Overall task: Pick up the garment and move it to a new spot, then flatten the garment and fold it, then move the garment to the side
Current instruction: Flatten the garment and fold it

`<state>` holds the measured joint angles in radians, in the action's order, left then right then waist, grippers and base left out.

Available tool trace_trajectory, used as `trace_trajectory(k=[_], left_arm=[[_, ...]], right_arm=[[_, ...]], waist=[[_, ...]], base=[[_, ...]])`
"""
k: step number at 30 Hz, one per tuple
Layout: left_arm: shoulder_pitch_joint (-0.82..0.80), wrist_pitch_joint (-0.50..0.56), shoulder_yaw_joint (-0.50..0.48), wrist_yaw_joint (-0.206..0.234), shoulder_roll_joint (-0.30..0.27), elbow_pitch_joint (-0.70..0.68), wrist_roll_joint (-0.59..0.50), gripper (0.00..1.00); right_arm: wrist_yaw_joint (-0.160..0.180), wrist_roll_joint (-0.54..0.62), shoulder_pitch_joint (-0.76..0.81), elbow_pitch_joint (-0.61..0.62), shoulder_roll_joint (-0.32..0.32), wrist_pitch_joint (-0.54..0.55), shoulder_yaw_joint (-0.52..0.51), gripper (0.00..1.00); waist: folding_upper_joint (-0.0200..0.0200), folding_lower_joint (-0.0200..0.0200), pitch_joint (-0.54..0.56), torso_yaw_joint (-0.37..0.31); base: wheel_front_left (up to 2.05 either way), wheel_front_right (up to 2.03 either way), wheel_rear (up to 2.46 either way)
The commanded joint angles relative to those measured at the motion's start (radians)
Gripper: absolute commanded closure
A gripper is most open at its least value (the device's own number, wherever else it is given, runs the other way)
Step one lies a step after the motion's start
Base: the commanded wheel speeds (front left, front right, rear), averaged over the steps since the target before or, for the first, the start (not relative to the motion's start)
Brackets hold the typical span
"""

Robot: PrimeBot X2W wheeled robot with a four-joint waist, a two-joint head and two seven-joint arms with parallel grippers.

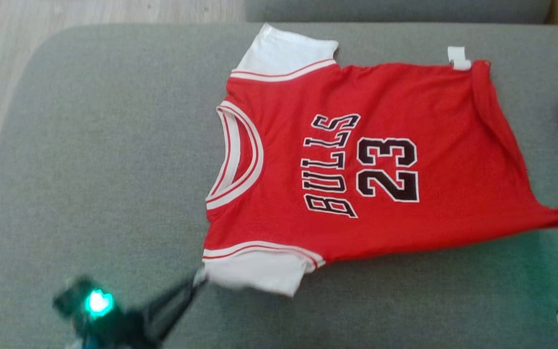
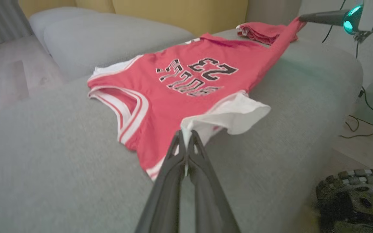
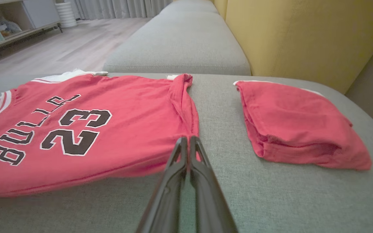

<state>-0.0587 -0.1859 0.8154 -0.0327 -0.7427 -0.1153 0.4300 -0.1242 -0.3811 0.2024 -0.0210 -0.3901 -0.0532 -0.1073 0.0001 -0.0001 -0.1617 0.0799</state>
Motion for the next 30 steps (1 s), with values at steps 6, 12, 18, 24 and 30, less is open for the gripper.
trace_trajectory(k=[6,12,18,24,30], left_arm=[[-0.338,0.024,-0.059,-0.060,0.047,0.080,-0.052,1.00],[-0.603,-0.008,-0.039,-0.090,0.125,0.262,-0.087,1.00],[-0.805,-0.048,0.035,-0.097,0.196,0.450,-0.138,1.00],[-0.882,-0.072,0.052,-0.087,0.261,0.607,-0.168,0.00],[-0.783,-0.075,-0.010,-0.005,0.303,0.640,-0.107,0.00]], right_arm=[[-0.007,0.019,-0.195,-0.043,-0.014,0.067,-0.005,1.00],[-0.007,0.016,-0.356,-0.147,-0.035,0.070,0.021,1.00],[-0.007,-0.004,-0.449,-0.240,-0.042,0.046,0.069,1.00],[-0.007,-0.037,-0.495,-0.317,-0.040,-0.026,0.100,0.00],[-0.007,-0.051,-0.487,-0.346,-0.038,-0.086,0.117,0.00]], waist=[[-0.0001,0.0001,-0.091,0.001],[-0.0001,0.0001,-0.166,0.003],[-0.0001,0.0001,-0.216,0.001],[-0.0001,0.0001,-0.234,-0.008],[-0.0001,0.0001,-0.208,-0.019]], base=[[0.00,0.00,0.00],[0.00,0.00,0.00],[0.00,0.00,0.00],[0.00,0.00,0.00],[0.00,0.00,0.00]])
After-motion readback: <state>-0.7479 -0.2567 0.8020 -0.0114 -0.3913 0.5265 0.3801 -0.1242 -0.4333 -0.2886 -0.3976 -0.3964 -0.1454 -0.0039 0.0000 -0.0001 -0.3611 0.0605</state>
